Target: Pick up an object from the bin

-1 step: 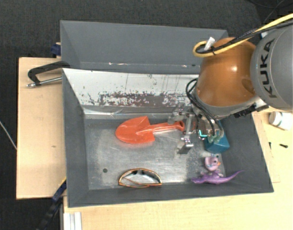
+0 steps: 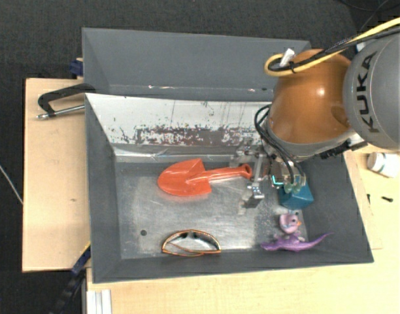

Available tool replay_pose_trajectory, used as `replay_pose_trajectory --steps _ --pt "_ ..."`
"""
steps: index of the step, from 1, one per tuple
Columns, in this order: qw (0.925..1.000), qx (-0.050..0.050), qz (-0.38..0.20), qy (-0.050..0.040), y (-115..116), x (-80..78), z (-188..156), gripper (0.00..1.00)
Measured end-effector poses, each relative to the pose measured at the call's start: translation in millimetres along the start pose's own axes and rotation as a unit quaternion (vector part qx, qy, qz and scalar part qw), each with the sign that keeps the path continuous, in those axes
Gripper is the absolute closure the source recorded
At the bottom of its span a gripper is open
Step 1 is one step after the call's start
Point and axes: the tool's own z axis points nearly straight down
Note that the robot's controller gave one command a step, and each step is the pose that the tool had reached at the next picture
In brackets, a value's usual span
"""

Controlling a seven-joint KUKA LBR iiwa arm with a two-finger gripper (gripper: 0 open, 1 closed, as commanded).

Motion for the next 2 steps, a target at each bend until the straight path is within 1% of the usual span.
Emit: replay_pose_trajectory --steps 1,2 --pt "1.0000 0.000 0.004 -0.0056 42 -50.7 35 0.00" --pt "0.9992 0.000 -0.041 -0.0018 51 -44.3 104 0.00"
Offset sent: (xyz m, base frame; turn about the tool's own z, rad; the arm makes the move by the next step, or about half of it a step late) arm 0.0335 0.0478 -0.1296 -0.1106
